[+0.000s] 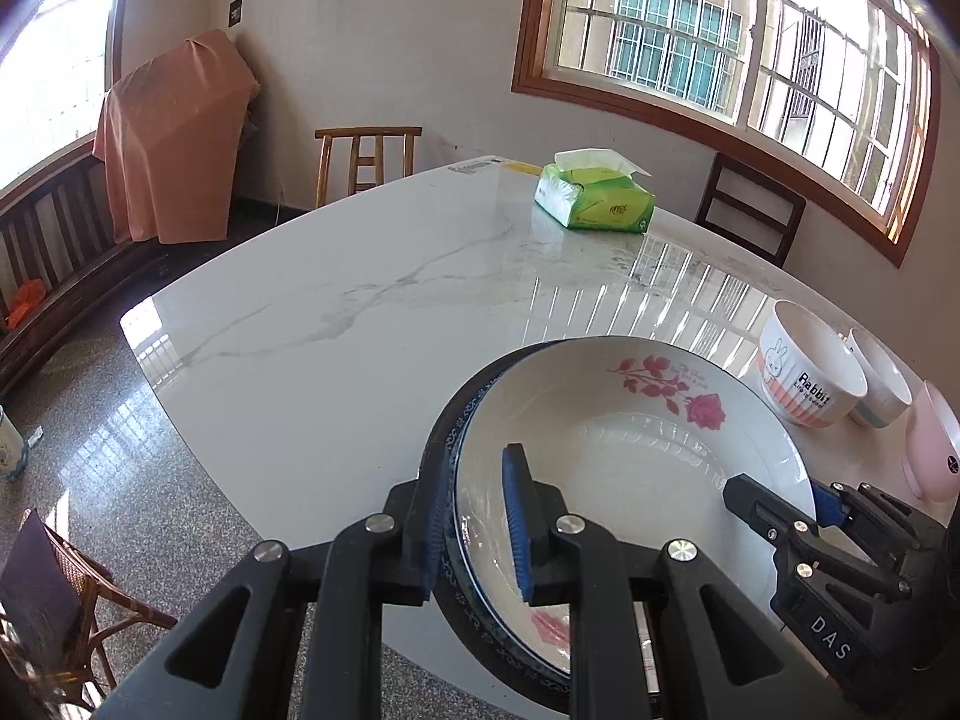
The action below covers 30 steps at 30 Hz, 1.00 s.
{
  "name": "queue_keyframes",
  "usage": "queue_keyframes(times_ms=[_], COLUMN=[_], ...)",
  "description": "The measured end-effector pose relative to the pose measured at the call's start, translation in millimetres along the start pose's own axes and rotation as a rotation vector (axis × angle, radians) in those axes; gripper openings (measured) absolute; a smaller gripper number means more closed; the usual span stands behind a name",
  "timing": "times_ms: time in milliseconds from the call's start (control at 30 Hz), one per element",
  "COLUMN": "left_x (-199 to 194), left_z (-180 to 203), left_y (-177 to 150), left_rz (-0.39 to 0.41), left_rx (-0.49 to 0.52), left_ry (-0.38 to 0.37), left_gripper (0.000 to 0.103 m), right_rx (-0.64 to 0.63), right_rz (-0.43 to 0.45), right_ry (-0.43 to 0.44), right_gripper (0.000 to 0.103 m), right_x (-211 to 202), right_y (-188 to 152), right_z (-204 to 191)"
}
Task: Organize plates and bowls
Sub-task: 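Open the grippers to release the white plate onto the stack, then move the left gripper to the pink bowl and close on its rim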
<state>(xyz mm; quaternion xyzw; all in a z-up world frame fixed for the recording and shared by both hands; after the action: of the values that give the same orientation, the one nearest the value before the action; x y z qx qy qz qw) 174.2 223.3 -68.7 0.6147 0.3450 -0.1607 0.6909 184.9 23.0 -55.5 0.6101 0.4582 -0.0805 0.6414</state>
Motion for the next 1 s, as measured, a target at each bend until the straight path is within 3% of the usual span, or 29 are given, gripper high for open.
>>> queue_keyframes(times_ms=[233, 400, 533, 733, 1000], left_x=[-5.9, -18.0, -32.7, -49.3, -59.4], left_z=[-4.6, -2.1, 10.1, 63.3, 160.0], left_y=[-7.6, -13.0, -19.7, -30.3, -37.3], left_rz=[-0.004, -0.010, -0.014, -0.063, -0.182], left_rx=[-0.033, -0.052, -0.058, -0.012, 0.096], left_ry=[-0.020, -0.084, -0.159, -0.386, -0.588], left_gripper=[0.019, 0.021, 0.040, 0.041, 0.041], right_rx=[0.018, 0.123, 0.172, 0.320, 0.512], right_rz=[0.069, 0.184, 0.221, 0.277, 0.330], right_ry=[-0.018, 0.007, -0.040, -0.162, -0.344], right_gripper=[0.046, 0.074, 0.074, 0.074, 0.074], right_x=[-5.3, -28.9, -51.1, -108.9, -191.5], right_y=[-4.9, -1.3, -10.3, -39.7, -91.3], right_z=[-3.4, 18.5, 46.7, 123.5, 226.7])
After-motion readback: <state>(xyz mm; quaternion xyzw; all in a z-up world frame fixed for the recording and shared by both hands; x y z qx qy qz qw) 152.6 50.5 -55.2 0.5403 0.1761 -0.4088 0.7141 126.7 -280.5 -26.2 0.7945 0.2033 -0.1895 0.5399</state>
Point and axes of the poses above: each gripper's, at about its wrist camera, not at the fingertips, and x roughly the way its jaws point, z to its right, y to its top, the point moved 4 cm from there along x, roughly the way its jaws point, and after that the axes turned 8 degrees about x, right-handed, at the moved point
